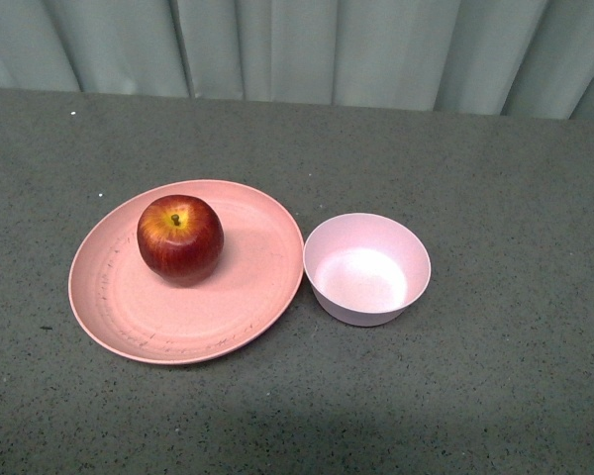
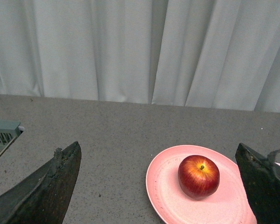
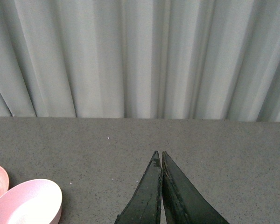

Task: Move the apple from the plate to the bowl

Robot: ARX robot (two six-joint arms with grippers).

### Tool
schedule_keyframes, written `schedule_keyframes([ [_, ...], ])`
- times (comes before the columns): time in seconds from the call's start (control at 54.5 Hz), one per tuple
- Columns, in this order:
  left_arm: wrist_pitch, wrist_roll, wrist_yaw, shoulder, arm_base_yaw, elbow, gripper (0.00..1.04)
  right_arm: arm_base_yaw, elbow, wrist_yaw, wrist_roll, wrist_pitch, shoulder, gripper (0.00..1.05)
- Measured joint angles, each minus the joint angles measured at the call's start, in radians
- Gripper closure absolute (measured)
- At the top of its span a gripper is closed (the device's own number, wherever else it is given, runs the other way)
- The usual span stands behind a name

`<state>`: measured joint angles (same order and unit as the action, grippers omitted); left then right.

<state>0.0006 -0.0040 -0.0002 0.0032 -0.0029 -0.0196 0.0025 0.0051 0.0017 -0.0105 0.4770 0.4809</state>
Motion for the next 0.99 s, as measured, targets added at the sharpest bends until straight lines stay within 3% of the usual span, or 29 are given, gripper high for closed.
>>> schedule_keyframes([
  [0.771,0.000,0.000,0.000,0.000,0.000,0.000,0.07,0.000,0.000,0.000,0.000,-0.299,-0.307,1.04],
  [0.863,0.000,0.000,-0.001,0.000,0.000,0.000,0.07,0.000,0.001,-0.002,0.000,-0.462,-0.433,1.04],
  [0.991,0.000,0.000,0.000,0.000,0.000,0.000,0.07,0.000,0.001,-0.003,0.000,-0.475,-0.476,1.04],
])
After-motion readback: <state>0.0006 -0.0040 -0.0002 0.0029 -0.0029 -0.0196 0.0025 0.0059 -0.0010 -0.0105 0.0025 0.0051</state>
